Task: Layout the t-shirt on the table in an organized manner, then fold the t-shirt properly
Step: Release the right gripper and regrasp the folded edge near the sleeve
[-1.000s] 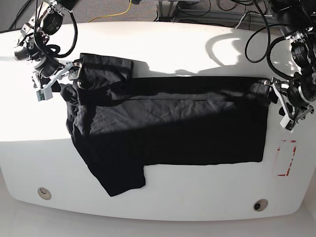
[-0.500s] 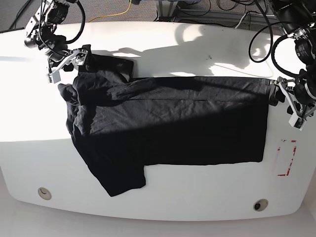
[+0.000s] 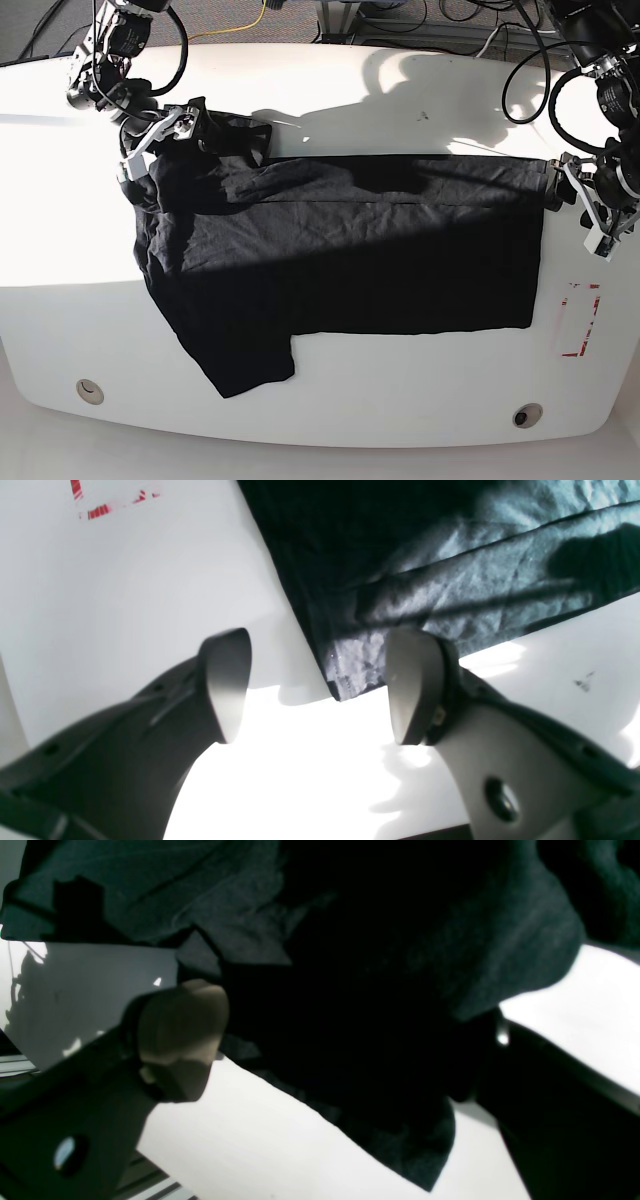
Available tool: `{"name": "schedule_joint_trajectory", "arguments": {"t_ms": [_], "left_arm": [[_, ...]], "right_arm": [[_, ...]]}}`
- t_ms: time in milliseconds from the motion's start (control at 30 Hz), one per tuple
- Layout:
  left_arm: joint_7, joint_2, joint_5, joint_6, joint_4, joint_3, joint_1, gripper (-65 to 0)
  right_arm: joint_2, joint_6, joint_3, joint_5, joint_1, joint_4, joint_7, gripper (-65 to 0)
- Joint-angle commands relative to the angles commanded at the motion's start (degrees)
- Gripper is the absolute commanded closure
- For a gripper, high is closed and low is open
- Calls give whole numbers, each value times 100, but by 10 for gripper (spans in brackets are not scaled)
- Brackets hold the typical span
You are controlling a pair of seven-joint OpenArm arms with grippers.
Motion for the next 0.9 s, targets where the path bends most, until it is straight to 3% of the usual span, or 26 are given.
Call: {"name": "schedule_joint_trajectory", "arguments": {"t_ms": [33, 200, 233, 333, 433, 567, 733, 900], "left_arm": [[0, 0, 0, 0, 0, 0, 0, -397], [0, 0, 0, 0, 0, 0, 0, -397], [0, 0, 0, 0, 0, 0, 0, -397], [0, 0, 0, 0, 0, 0, 0, -397], [0, 0, 9, 0, 0, 0, 0, -397], [0, 0, 9, 0, 0, 0, 0, -397], [0, 0, 9, 0, 0, 0, 0, -397], [0, 0, 9, 0, 0, 0, 0, -397]], "right_arm": [[0, 0, 0, 0, 0, 0, 0, -458], [9, 0, -18, 0, 9, 9, -9, -22], [9, 0, -26, 9, 9, 18, -18, 0], [44, 0, -26, 26, 44, 264, -105, -21], [53, 0, -26, 158, 97, 484, -308, 0], [149, 0, -18, 589, 299, 774, -607, 0], [299, 0, -18, 1231, 607, 782, -633, 0], [352, 0, -18, 1442, 1116, 527, -642, 0]]}}
